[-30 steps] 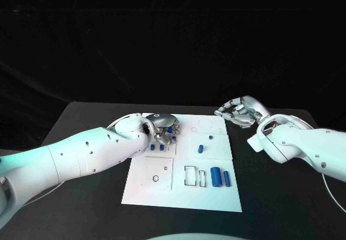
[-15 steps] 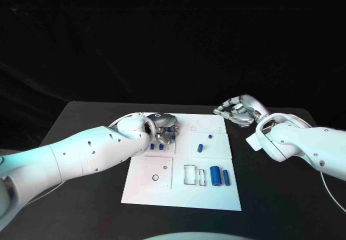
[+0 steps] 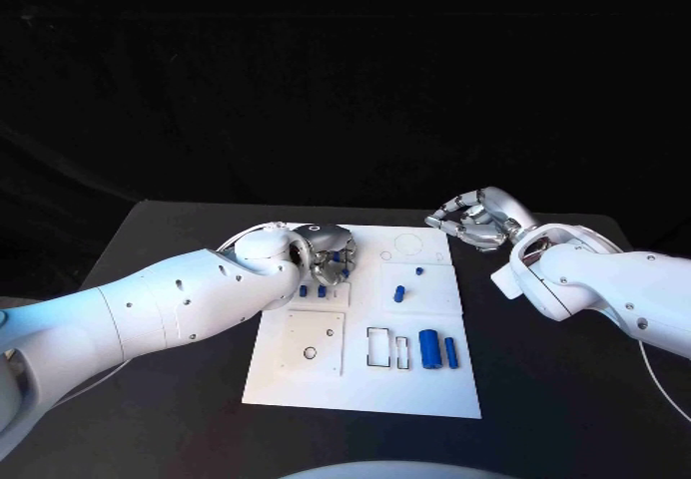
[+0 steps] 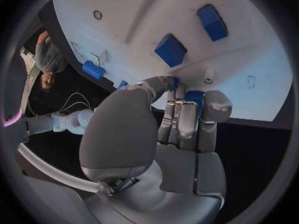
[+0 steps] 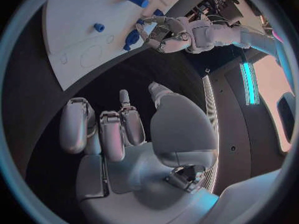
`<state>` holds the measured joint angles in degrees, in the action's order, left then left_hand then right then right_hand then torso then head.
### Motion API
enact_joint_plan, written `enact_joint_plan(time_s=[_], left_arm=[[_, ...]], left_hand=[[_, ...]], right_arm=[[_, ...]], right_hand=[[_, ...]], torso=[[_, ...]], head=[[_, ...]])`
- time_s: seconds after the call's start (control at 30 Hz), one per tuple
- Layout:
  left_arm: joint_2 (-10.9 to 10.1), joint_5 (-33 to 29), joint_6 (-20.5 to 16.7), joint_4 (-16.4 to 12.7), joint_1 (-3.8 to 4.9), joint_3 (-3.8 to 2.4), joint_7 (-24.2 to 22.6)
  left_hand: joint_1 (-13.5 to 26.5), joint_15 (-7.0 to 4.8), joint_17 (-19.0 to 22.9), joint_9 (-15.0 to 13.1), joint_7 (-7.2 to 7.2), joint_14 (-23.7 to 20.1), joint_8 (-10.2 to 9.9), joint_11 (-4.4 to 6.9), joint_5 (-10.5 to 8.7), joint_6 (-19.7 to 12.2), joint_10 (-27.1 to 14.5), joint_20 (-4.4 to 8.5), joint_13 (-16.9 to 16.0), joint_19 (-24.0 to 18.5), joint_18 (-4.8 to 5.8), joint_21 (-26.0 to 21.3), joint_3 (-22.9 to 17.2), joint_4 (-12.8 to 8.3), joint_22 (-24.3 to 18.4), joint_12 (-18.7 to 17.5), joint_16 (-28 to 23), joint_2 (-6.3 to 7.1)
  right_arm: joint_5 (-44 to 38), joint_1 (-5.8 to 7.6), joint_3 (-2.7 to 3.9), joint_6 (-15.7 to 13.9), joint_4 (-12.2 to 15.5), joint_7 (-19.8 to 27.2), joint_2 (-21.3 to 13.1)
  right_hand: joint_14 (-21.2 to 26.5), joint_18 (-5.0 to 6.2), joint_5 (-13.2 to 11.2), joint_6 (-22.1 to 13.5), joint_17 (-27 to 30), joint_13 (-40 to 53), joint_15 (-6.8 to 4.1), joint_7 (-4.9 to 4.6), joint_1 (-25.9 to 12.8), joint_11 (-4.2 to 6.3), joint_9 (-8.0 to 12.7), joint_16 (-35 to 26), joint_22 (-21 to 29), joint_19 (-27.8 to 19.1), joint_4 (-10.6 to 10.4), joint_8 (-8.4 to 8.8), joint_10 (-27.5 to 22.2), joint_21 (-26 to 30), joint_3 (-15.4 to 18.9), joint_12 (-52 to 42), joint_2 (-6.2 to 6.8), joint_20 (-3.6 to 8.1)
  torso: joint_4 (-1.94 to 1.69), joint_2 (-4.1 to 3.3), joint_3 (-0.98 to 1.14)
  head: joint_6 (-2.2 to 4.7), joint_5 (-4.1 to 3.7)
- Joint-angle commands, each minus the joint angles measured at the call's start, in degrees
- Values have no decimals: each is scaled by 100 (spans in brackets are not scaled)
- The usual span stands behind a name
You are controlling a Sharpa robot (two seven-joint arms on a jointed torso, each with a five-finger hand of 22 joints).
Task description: Assemble the parts on the task board
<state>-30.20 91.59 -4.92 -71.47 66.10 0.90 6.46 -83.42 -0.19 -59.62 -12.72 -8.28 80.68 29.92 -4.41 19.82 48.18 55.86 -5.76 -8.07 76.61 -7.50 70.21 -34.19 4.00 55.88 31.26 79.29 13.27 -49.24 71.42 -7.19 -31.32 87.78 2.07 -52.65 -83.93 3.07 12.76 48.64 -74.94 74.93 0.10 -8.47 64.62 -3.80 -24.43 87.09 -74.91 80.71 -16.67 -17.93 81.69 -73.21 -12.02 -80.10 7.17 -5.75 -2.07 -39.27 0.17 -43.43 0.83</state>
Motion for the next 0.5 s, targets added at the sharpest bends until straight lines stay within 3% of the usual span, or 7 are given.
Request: enact_joint_plan(time_s=[0.03, 0.23, 0.5], left_arm=[[10, 37, 197, 16, -32, 23, 75], [17, 31, 21, 24, -40, 23, -7], [-68, -24, -248, -50, -57, 8, -96]], left_hand=[[3, -5, -15, 8, 5, 69, -40, 21, -40, 107, 120, 2, 7, 73, 95, 81, -72, -37, 89, 20, 39, -86], [124, -47, 4, 0, 54, 127, -115, 63, -49, 381, 408, 40, 65, 130, 122, 196, -175, -137, 243, -169, 53, -113], [211, -45, -1, 2, 50, 150, -204, 64, -57, 455, 512, 48, 108, 143, 130, 229, -192, -193, 288, -337, 63, -94]], right_arm=[[-19, -3, 0, 21, 8, 42, 1], [-20, -3, 0, 18, 9, 45, 0], [-20, -3, 0, 14, 4, 53, 5]], right_hand=[[-407, 116, 31, -38, -611, 451, -48, 0, 16, 2, -7, -35, -206, -37, 0, -23, -24, 25, 49, 17, -45, 10], [-407, 117, 34, -34, -611, 453, -48, 1, 18, 3, -9, -35, -202, -40, 0, -26, -22, 30, 52, 15, -52, 10], [-407, 117, 34, -34, -611, 453, -48, 1, 18, 3, -9, -35, -202, -40, 0, -26, -22, 30, 52, 15, -52, 10]], torso=[[3, 0, 1], [2, 2, -1], [-4, 12, 1]], head=[[-2, -2], [-2, 0], [26, 1]])
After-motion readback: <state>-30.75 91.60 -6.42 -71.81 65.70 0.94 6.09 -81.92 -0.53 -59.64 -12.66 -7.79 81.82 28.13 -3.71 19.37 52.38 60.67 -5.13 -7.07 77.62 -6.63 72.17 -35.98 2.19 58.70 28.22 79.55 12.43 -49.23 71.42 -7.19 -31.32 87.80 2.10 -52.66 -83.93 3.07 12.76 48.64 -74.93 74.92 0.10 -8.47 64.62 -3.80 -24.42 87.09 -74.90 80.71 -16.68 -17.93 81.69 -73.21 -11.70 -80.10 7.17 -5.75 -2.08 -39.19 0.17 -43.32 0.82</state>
